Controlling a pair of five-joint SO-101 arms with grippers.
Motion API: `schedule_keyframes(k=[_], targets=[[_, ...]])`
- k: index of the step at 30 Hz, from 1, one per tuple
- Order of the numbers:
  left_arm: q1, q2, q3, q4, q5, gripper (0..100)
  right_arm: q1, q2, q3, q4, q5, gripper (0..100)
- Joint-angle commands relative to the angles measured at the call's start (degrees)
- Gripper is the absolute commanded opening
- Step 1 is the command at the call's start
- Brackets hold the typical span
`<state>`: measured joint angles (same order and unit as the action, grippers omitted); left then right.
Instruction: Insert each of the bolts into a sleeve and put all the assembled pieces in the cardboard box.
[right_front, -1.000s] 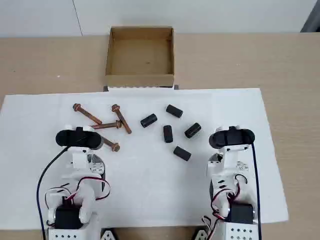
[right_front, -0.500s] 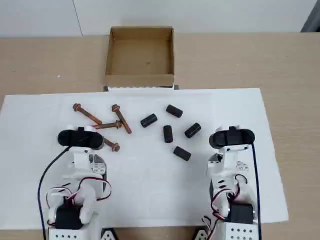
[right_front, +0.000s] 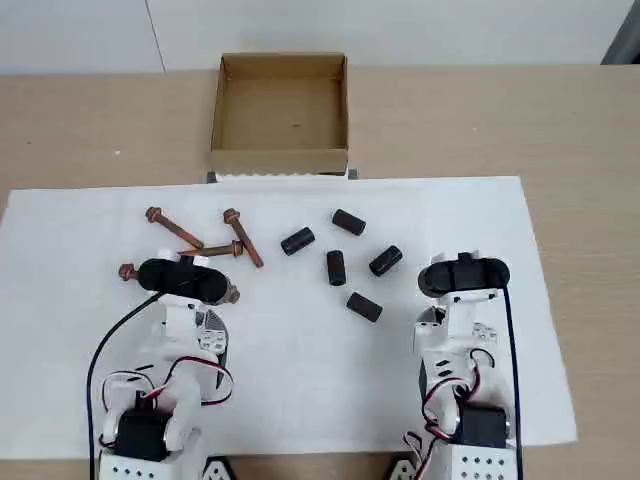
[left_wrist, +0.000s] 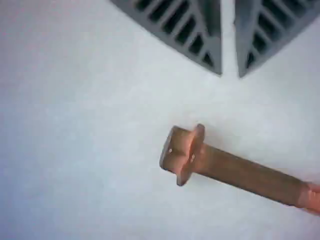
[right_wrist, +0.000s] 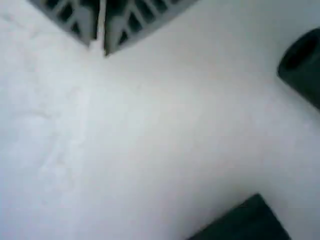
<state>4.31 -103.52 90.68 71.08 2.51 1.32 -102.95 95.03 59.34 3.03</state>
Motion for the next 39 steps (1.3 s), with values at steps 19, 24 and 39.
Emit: schedule_keyframes(k=[19,24,39], targets=[[-2.37,-0.26,-13.41,0.44,-0.18,1,0.31,-0.04,-19.52,7.08,-0.18,0.2],[-2.37,-0.18,-16.22,0.44,-0.18,1,0.31,1.27,-23.47,8.84,-0.18,0.2],[-2.37,41.93,-44.88,8.35,0.00,1,-0.04,46.81,-58.73,9.19,-9.67,0.3]])
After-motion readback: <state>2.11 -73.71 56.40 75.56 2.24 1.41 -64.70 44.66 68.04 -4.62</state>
